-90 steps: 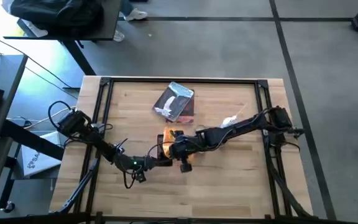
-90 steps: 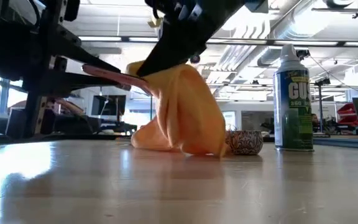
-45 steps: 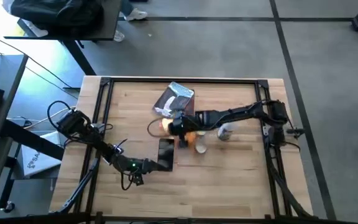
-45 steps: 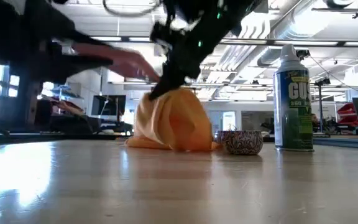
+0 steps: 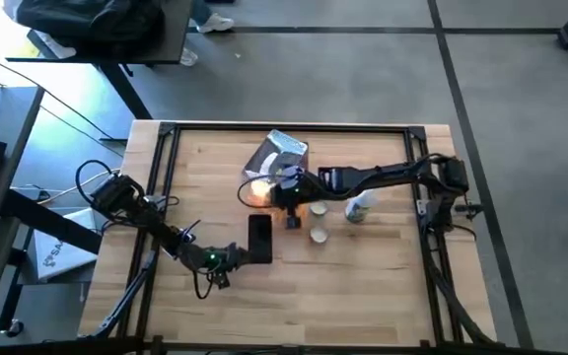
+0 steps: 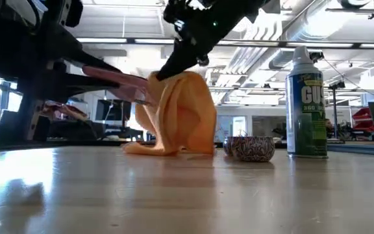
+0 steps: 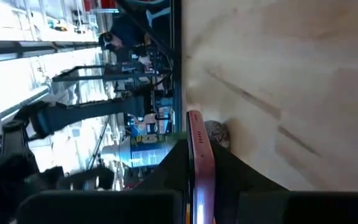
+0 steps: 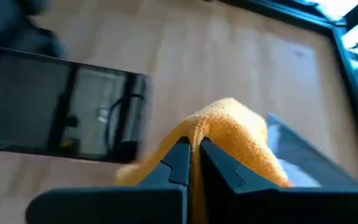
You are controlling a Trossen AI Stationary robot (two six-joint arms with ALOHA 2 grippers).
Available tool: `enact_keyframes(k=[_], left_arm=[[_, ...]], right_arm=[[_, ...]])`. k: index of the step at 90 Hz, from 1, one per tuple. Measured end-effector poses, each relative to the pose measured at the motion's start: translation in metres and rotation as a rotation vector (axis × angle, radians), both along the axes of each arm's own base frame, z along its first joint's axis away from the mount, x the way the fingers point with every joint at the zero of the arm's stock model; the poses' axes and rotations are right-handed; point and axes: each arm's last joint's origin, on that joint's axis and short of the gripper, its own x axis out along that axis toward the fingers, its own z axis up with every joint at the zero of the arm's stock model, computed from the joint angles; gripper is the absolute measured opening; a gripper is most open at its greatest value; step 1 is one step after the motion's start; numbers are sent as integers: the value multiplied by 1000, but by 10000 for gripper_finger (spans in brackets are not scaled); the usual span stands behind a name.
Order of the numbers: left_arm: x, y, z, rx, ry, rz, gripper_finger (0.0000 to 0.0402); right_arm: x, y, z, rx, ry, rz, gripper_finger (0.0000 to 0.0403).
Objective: Apply microfiber cloth
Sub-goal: Wipe the pink phone with the orange microfiber cloth
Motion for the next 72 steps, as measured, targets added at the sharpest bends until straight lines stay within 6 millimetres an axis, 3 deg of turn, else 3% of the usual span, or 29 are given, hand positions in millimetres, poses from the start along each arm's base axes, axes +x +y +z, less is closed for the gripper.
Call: enact_keyframes(k=[23, 40, 72], left_arm=[[0, 1, 1, 53, -9, 37, 17], [0, 1, 3, 37, -32, 61, 17], [3, 9, 3, 34, -41, 138, 17]], right_arm=[[4, 26, -13, 67, 24, -1, 0], [10, 41, -35, 78, 75, 11, 0], [7, 77, -35, 103, 65, 56, 0]])
